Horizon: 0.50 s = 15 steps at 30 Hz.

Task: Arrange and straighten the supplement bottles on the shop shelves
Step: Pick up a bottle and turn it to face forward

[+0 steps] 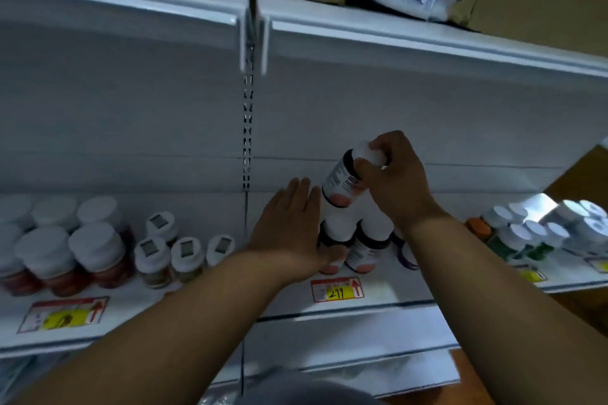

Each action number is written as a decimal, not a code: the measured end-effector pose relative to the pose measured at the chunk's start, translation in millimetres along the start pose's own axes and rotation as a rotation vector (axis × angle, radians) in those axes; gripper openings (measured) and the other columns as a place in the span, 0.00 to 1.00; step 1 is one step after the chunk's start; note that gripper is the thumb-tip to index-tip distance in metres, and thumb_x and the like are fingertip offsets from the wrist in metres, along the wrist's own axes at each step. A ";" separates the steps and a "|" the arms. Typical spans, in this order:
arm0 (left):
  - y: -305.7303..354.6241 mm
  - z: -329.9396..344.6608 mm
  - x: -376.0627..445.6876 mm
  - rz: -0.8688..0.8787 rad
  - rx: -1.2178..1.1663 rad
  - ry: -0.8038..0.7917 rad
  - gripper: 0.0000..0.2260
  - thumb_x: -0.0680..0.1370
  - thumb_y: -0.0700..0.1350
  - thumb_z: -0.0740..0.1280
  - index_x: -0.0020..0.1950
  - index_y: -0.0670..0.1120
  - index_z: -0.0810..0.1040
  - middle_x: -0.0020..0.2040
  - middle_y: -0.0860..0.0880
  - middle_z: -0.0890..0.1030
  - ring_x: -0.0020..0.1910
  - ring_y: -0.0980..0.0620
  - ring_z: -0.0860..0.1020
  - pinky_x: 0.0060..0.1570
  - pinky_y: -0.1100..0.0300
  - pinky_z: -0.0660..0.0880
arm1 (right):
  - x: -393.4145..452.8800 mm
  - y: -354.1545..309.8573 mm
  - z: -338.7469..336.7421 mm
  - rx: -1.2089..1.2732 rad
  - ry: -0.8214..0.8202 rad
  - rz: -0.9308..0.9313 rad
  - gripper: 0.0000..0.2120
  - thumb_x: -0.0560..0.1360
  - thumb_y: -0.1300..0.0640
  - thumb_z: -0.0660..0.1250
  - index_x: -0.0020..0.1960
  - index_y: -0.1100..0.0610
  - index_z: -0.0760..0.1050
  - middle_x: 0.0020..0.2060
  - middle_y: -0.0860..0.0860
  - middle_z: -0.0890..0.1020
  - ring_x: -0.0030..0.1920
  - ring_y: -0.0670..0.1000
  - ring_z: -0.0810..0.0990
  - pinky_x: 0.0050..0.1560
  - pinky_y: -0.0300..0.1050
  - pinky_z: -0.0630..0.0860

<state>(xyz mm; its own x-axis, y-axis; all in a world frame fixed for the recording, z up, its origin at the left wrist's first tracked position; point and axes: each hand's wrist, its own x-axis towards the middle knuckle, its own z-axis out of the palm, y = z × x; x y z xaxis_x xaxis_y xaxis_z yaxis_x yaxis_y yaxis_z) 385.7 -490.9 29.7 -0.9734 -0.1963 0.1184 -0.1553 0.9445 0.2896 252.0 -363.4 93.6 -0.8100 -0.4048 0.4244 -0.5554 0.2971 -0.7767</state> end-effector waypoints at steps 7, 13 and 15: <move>10.1 13.7 6.7 -0.090 0.078 0.022 0.49 0.72 0.67 0.65 0.78 0.44 0.42 0.79 0.45 0.42 0.77 0.47 0.39 0.75 0.54 0.43 | 15.7 39.6 26.4 -0.263 -0.618 -0.073 0.10 0.72 0.55 0.71 0.46 0.57 0.72 0.39 0.46 0.75 0.36 0.42 0.71 0.32 0.27 0.67; 13.4 19.1 11.6 -0.123 0.134 0.038 0.47 0.73 0.61 0.67 0.78 0.44 0.41 0.79 0.46 0.41 0.77 0.49 0.37 0.75 0.54 0.43 | 27.8 45.0 21.9 -0.288 -0.816 -0.086 0.11 0.75 0.48 0.69 0.48 0.55 0.73 0.41 0.46 0.76 0.36 0.41 0.71 0.32 0.32 0.66; 13.4 19.2 11.9 -0.130 0.147 0.024 0.48 0.72 0.62 0.68 0.78 0.44 0.40 0.79 0.46 0.40 0.77 0.49 0.37 0.74 0.55 0.41 | 31.3 43.4 21.5 -0.325 -0.847 -0.110 0.09 0.75 0.49 0.69 0.48 0.53 0.72 0.39 0.45 0.74 0.35 0.40 0.70 0.31 0.33 0.64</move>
<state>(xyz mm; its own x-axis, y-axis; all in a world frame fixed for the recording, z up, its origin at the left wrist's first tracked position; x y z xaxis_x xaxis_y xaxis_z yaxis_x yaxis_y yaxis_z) 368.8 -475.6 16.7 -0.9395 -0.3237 0.1121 -0.3040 0.9387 0.1624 206.7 -381.7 63.2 -0.4117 -0.9064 -0.0945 -0.7512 0.3963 -0.5279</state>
